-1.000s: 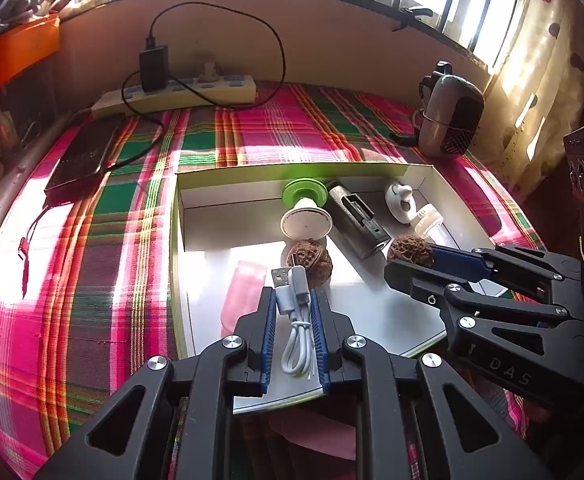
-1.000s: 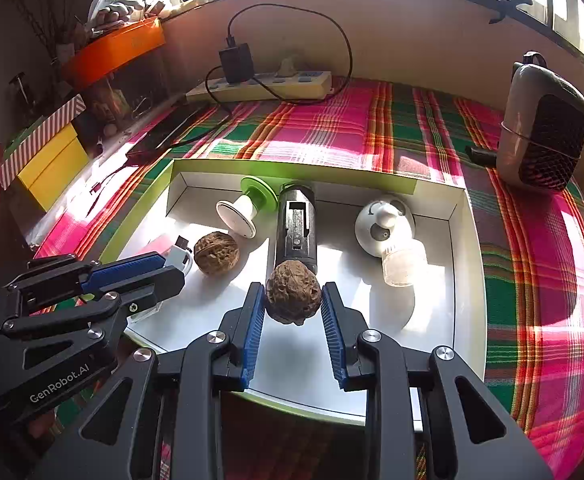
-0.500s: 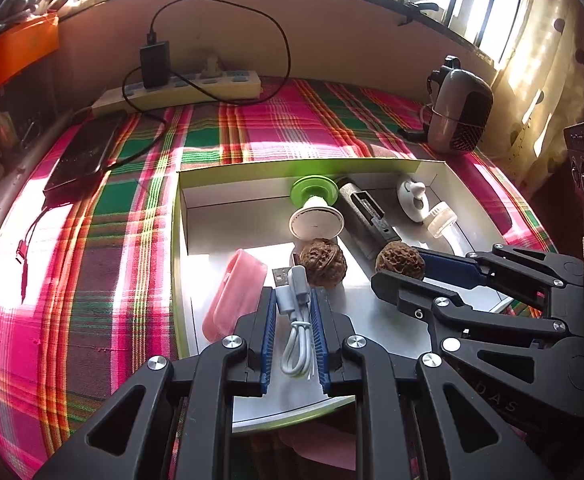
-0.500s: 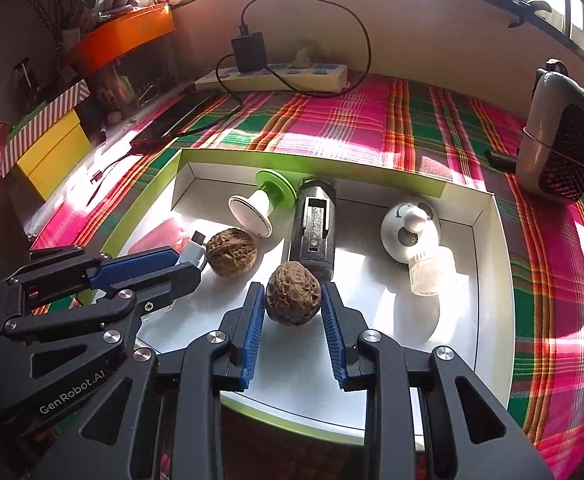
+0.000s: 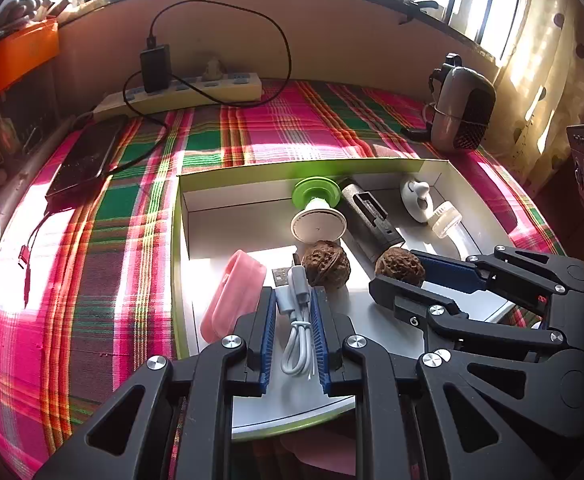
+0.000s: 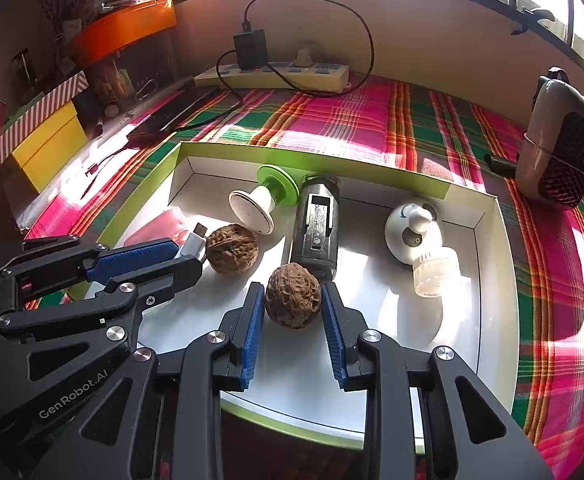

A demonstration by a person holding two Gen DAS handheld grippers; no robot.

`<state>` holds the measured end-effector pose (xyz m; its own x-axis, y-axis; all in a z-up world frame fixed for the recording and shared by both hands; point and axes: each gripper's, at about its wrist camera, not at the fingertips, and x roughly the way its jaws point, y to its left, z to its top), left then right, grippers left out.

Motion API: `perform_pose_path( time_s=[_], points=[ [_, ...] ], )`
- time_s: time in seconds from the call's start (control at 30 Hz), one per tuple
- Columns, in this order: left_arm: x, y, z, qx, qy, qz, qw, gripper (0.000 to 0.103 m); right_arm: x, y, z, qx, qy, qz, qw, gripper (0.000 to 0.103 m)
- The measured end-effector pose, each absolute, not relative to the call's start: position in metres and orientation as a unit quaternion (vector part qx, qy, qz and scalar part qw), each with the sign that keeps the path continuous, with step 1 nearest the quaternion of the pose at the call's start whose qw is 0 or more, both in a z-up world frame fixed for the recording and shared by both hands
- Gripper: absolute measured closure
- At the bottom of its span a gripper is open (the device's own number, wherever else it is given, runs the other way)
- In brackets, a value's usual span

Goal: Organize objects
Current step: 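Carry the walnut into the white box with the right gripper while the left carries the cable in, then open the right gripper releasing the walnut while the left releases the cable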

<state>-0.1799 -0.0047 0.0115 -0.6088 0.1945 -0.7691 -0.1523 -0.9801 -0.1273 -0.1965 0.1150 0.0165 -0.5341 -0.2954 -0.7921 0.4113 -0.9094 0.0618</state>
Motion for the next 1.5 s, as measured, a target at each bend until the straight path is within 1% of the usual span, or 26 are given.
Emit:
perform_pose_path(
  time_s=[0.73,0.83,0.97,1.1,1.23,1.4,1.5],
  points=[
    [-0.1822,-0.0042,0.0105,-0.432,-0.014,0.898,0.089,0.086,-0.1972,0.1154,0.0151,0.437,0.07,-0.876,0.191,0.071],
    [-0.1823,-0.0049,0.0105,-0.43,-0.017,0.898,0.087,0.086,-0.1975,0.1161,0.0153,0.436,0.068,-0.877,0.188,0.07],
    [-0.1825,-0.006,0.0108,-0.429,-0.021,0.899,0.089,0.086,-0.1979,0.1181,0.0154,0.436,0.065,-0.879,0.183,0.065],
    [-0.1817,-0.005,0.011,-0.429,-0.02,0.899,0.088,0.086,-0.1978,0.1187,0.0155,0.436,0.064,-0.879,0.181,0.063],
    [-0.1818,-0.0051,0.0114,-0.429,-0.022,0.898,0.088,0.086,-0.198,0.1215,0.0151,0.436,0.061,-0.881,0.174,0.057],
    [-0.1802,-0.0052,0.0127,-0.428,-0.023,0.899,0.086,0.083,-0.1968,0.1226,0.0159,0.436,0.06,-0.881,0.174,0.057],
    [-0.1786,-0.006,0.0136,-0.427,-0.024,0.9,0.083,0.08,-0.1954,0.1231,0.0166,0.435,0.059,-0.882,0.172,0.057]
  ],
)
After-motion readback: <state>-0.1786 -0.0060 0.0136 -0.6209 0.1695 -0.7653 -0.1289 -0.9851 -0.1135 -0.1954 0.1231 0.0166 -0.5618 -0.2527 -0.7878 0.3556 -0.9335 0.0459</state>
